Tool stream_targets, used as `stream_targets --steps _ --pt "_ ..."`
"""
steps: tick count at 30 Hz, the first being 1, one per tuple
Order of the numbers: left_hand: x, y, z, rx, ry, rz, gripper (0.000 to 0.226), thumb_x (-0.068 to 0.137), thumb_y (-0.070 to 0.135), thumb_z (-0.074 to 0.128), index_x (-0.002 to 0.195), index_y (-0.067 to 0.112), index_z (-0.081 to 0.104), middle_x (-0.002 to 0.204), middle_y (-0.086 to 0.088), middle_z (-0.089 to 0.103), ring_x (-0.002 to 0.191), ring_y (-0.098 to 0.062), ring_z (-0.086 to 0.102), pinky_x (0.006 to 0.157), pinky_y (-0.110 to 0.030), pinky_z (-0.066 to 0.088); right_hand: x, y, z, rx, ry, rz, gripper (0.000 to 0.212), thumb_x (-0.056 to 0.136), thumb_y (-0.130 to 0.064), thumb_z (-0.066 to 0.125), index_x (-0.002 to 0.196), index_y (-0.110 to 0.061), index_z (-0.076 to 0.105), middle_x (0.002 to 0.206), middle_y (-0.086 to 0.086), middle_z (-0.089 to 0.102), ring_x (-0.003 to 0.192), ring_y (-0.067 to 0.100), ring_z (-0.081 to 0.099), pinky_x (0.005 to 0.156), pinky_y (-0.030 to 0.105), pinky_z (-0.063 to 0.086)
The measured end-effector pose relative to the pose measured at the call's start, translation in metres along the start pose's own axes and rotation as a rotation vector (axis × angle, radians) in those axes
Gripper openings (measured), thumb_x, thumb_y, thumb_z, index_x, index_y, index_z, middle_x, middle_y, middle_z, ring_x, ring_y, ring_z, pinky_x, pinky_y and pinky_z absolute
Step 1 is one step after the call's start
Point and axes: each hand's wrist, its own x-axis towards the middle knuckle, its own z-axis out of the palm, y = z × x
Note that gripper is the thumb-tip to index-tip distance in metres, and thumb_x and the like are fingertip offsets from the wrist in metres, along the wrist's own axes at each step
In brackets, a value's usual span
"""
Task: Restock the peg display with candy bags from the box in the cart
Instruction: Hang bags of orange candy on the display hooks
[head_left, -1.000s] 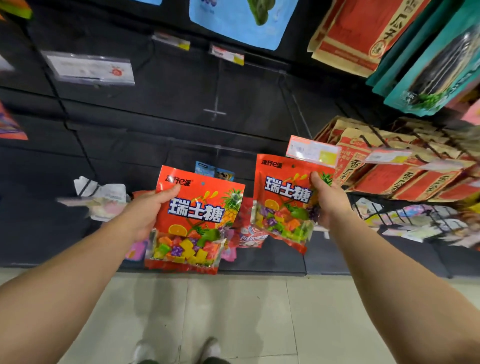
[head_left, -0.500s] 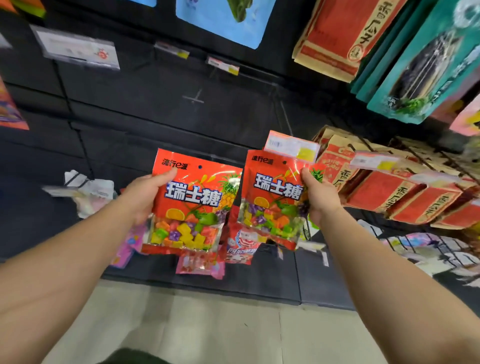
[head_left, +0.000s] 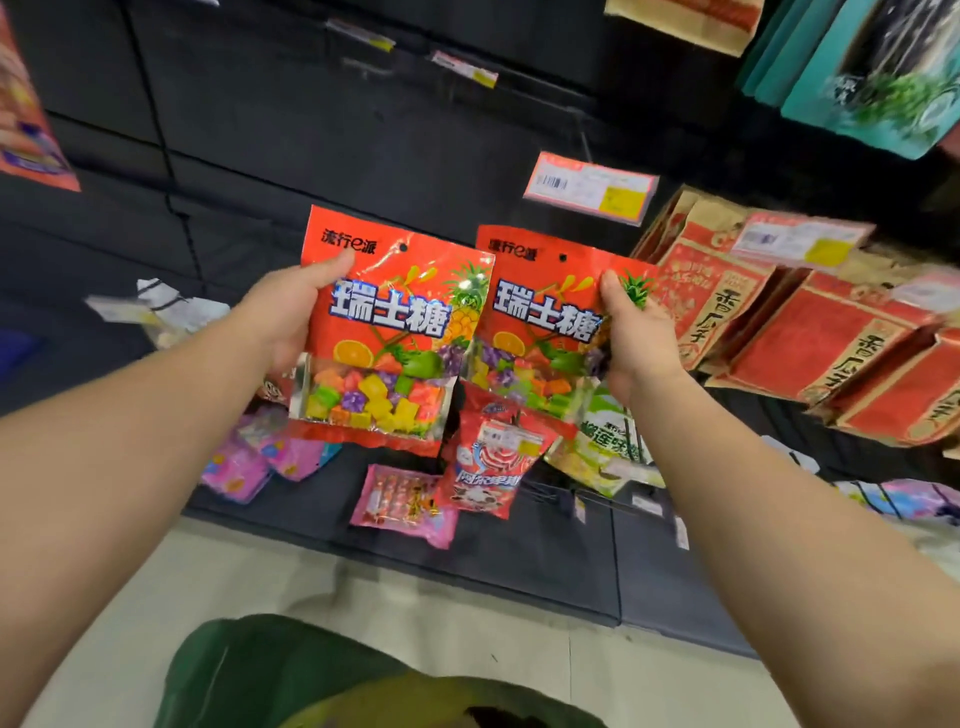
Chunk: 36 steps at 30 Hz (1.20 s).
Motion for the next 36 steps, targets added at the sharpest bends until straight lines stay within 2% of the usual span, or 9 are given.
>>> stream_targets --steps 3,9,12,15,18,22,26,29,36 --pt "0.003 -0.005 0.004 -0.003 -0.014 0.007 0.026 0.092 0.045 0.063 0.103 0.022 0.071 0.089 0.005 0.079 0.075 -0.011 0.076 0.057 -0.028 0.059 0.001 0.009 0.0 0.02 -0.005 -0.015 0.016 0.094 -0.036 0.064 0.097 -0.02 0.063 0.1 0.006 0.077 0.094 0.027 0.074 0.086 0.053 0.058" --pt "0.01 -0.007 0.01 -0.003 -0.026 0.006 0.028 0.091 0.047 0.064 0.103 0.023 0.072 0.096 0.003 0.079 0.081 -0.013 0.076 0.066 -0.034 0.06 0.004 -0.003 -0.002 0.041 0.047 -0.06 0.032 0.093 -0.036 0.066 0.114 -0.013 0.063 0.104 0.009 0.076 0.09 0.026 0.075 0.08 0.053 0.06" --pt "0.013 -0.01 0.012 -0.005 -0.03 0.001 0.027 0.091 0.046 0.065 0.1 0.022 0.073 0.096 0.001 0.079 0.081 -0.016 0.076 0.064 -0.034 0.061 0.007 -0.009 -0.003 0.029 0.087 -0.079 0.042 0.093 -0.038 0.066 0.124 -0.01 0.059 0.099 0.006 0.077 0.083 0.021 0.076 0.069 0.042 0.062" --pt "0.011 -0.011 0.014 -0.015 -0.033 -0.013 0.029 0.091 0.046 0.065 0.103 0.022 0.073 0.099 0.0 0.079 0.086 -0.018 0.076 0.069 -0.036 0.06 0.008 -0.02 -0.003 0.042 0.102 -0.093 0.033 0.093 -0.036 0.066 0.116 -0.011 0.062 0.092 0.005 0.077 0.078 0.021 0.076 0.063 0.039 0.062" --pt "0.008 -0.012 0.015 -0.011 -0.041 -0.036 0.03 0.091 0.047 0.064 0.106 0.022 0.073 0.103 -0.001 0.078 0.088 -0.019 0.076 0.067 -0.036 0.061 0.01 -0.032 0.001 0.01 0.107 -0.091 0.029 0.093 -0.035 0.067 0.11 -0.012 0.064 0.094 0.007 0.077 0.081 0.023 0.076 0.07 0.045 0.063" --pt "0.002 -0.006 0.019 -0.013 -0.05 -0.059 0.029 0.092 0.045 0.063 0.107 0.022 0.072 0.1 -0.001 0.079 0.085 -0.018 0.077 0.061 -0.034 0.061 0.016 -0.044 0.008 -0.071 0.116 -0.092 0.017 0.094 -0.027 0.067 0.082 -0.015 0.062 0.08 0.003 0.076 0.078 0.023 0.076 0.073 0.044 0.063" --pt "0.0 -0.004 0.015 0.014 -0.048 -0.062 0.042 0.085 0.049 0.068 0.117 0.021 0.07 0.111 -0.004 0.076 0.097 -0.023 0.075 0.078 -0.042 0.058 0.021 -0.046 0.01 -0.09 0.126 -0.042 0.017 0.092 -0.03 0.069 0.086 -0.015 0.062 0.078 0.002 0.076 0.073 0.02 0.076 0.074 0.044 0.063" --pt "-0.002 -0.004 0.013 0.034 -0.032 -0.081 0.043 0.084 0.049 0.069 0.116 0.021 0.071 0.109 -0.004 0.077 0.097 -0.023 0.075 0.076 -0.04 0.058 0.02 -0.041 0.009 -0.07 0.129 0.0 0.018 0.091 -0.032 0.07 0.089 -0.016 0.061 0.087 0.006 0.076 0.078 0.023 0.076 0.076 0.047 0.062" --pt "0.001 -0.006 0.015 0.054 -0.061 -0.077 0.038 0.086 0.048 0.068 0.113 0.022 0.071 0.11 -0.003 0.077 0.097 -0.022 0.075 0.082 -0.044 0.057 0.019 -0.028 0.007 -0.043 0.14 0.022 0.016 0.093 -0.029 0.068 0.088 -0.015 0.06 0.082 0.004 0.075 0.075 0.021 0.075 0.075 0.043 0.063"
